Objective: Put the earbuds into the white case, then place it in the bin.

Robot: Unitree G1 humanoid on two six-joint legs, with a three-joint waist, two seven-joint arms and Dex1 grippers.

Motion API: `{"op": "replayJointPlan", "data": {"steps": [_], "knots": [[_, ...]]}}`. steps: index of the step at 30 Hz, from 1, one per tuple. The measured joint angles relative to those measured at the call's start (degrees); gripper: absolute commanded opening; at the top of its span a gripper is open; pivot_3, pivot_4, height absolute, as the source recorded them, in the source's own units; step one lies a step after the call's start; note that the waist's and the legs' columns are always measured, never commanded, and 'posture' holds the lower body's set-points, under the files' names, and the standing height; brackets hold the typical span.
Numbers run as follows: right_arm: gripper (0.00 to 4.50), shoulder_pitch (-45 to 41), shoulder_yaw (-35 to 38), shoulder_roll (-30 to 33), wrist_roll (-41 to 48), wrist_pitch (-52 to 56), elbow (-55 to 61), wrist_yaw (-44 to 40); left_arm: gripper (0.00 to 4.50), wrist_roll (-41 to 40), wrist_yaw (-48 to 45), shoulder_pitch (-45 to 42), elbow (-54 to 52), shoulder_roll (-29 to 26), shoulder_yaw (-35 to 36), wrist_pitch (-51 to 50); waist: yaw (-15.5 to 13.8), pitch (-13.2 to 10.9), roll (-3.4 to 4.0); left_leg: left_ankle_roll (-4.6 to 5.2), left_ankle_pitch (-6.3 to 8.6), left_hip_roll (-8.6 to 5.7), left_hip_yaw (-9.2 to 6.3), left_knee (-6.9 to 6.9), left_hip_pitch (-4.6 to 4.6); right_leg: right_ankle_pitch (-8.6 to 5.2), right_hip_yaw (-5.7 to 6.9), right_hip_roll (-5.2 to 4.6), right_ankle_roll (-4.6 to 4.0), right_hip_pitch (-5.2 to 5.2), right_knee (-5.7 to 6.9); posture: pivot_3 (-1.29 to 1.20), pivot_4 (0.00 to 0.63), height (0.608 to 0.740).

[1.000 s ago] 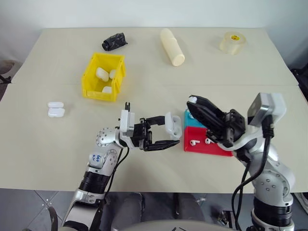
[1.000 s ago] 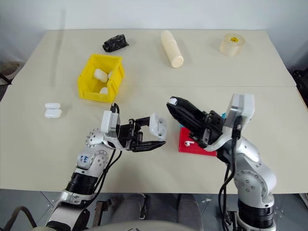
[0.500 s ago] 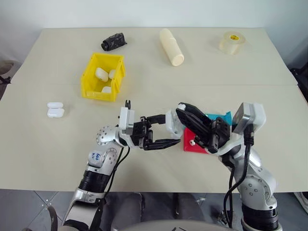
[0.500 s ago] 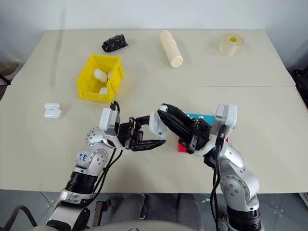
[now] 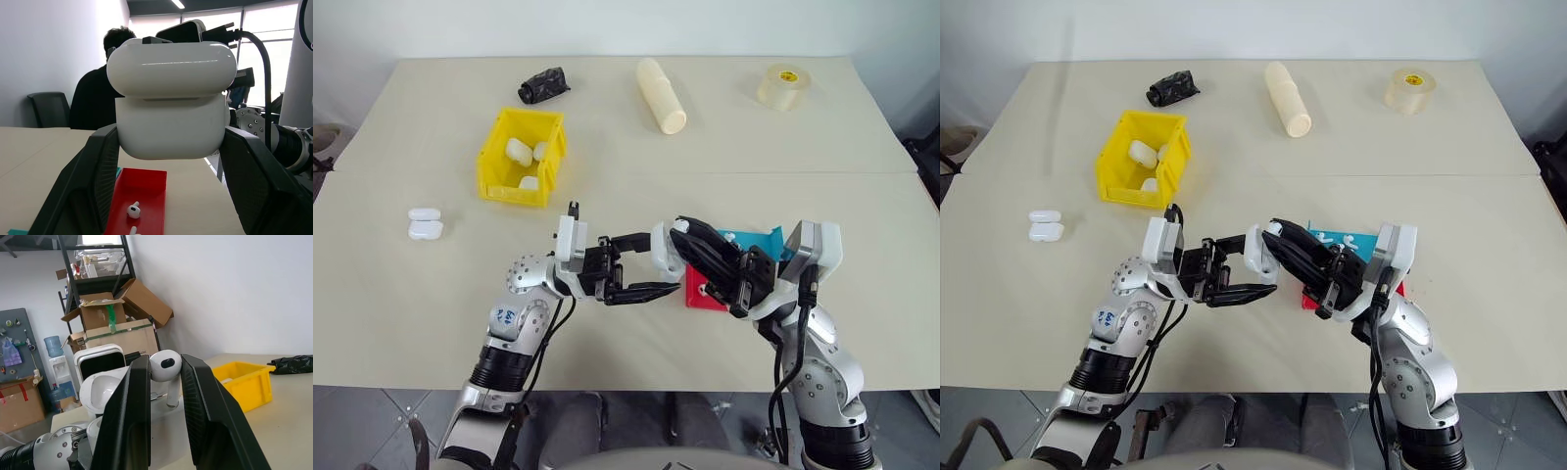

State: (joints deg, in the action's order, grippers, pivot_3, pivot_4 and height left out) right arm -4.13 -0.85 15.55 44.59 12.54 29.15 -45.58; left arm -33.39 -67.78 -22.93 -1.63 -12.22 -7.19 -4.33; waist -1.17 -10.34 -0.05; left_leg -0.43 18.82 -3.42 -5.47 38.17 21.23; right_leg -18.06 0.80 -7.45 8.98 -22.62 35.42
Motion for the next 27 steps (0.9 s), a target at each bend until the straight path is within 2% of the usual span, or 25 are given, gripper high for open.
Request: {"op": "replayJointPlan", "data": {"steps": [19, 27], "knots": [[0.57, -1.3, -0.7, 3.8, 1.1, 1.2, -0.8, -1.9, 2.76, 1.4, -1.2, 0.1, 0.1, -0.1, 0.5, -0.2, 0.0, 0.0, 0.00, 0.00, 0.00, 0.01, 0.00, 0.00, 0.00, 0.00, 0.00, -0.01, -0.01, 0.00, -0.08, 0.00, 0.150, 0.740], [3.20, -1.7, -0.7, 4.4, 2.2, 1.9, -1.5, -2.5, 2.76, 1.9, -1.9, 0.1, 0.1, 0.3, 0.1, 0.0, 0.0, 0.0, 0.00, 0.00, 0.00, 0.01, 0.00, 0.00, 0.00, 0.00, 0.01, -0.01, -0.01, 0.01, -0.09, 0.00, 0.150, 0.740]]}}
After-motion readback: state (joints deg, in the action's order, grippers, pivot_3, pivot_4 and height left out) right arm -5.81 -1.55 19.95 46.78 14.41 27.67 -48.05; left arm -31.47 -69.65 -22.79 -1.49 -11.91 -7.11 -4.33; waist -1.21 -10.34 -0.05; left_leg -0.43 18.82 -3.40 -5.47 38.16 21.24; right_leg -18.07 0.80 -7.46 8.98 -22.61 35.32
